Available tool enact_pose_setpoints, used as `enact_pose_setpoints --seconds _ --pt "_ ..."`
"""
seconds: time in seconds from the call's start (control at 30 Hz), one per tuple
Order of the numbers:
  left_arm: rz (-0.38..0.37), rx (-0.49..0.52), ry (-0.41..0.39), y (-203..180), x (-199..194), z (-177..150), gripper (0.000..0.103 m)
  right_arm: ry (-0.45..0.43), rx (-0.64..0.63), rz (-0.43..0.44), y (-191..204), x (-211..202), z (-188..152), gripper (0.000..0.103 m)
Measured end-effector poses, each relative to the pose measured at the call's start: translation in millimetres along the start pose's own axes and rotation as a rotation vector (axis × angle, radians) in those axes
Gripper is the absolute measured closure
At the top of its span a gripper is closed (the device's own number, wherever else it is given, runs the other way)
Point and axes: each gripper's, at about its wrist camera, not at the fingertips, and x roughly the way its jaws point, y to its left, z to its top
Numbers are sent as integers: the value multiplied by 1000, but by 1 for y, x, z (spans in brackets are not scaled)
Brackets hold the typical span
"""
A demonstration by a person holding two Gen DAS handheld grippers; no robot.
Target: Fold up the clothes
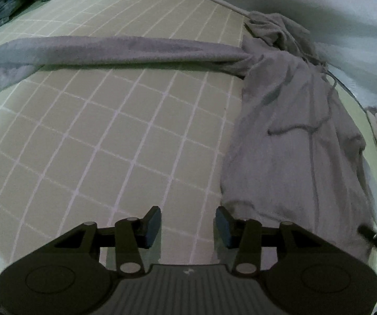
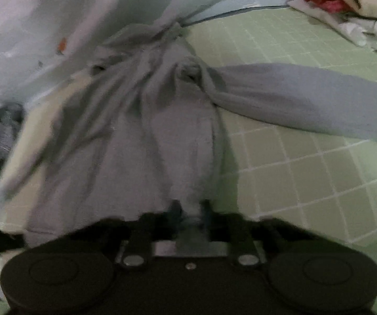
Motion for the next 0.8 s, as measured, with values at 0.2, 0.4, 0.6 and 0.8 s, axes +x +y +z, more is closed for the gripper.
enact_pose_setpoints --seconds 0.2,0.4,0.6,0.8 --pt "30 75 -2 -8 -6 -16 54 -221 336 29 -46 -41 0 88" --pt "22 168 9 -27 -6 -28 53 -148 125 -291 -46 -24 -10 65" --pt "-105 219 20 -52 0 -34 53 -140 144 -301 -59 -28 -18 45" --pt "-335 166 66 -68 15 -38 44 -114 211 -217 -76 -34 -35 43"
